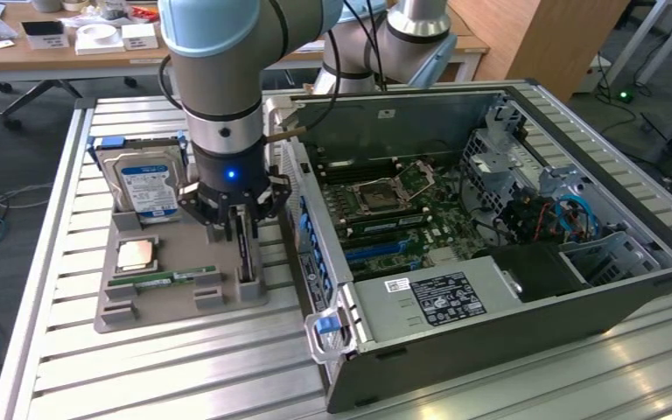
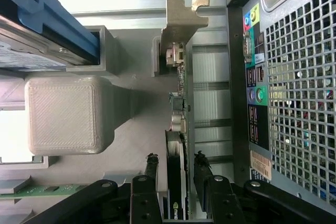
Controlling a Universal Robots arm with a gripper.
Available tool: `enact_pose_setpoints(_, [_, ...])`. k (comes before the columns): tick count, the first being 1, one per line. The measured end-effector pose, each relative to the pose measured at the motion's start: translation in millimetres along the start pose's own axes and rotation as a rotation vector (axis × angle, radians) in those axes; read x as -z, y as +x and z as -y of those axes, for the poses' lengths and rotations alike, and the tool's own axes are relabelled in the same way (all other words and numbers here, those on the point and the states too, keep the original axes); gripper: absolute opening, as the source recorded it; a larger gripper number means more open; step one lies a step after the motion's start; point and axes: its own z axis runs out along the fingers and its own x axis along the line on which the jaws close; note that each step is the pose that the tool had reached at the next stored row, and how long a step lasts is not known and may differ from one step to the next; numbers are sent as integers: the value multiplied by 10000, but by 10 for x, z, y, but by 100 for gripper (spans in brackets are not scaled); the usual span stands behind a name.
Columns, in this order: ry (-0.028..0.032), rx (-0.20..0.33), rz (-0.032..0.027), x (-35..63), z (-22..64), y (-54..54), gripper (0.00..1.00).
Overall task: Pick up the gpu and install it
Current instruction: 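Pick up the gpu and move the gpu toward the slot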
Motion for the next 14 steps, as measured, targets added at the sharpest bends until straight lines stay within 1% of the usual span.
enact_pose_setpoints(14, [4, 0, -1, 1, 8, 0, 42])
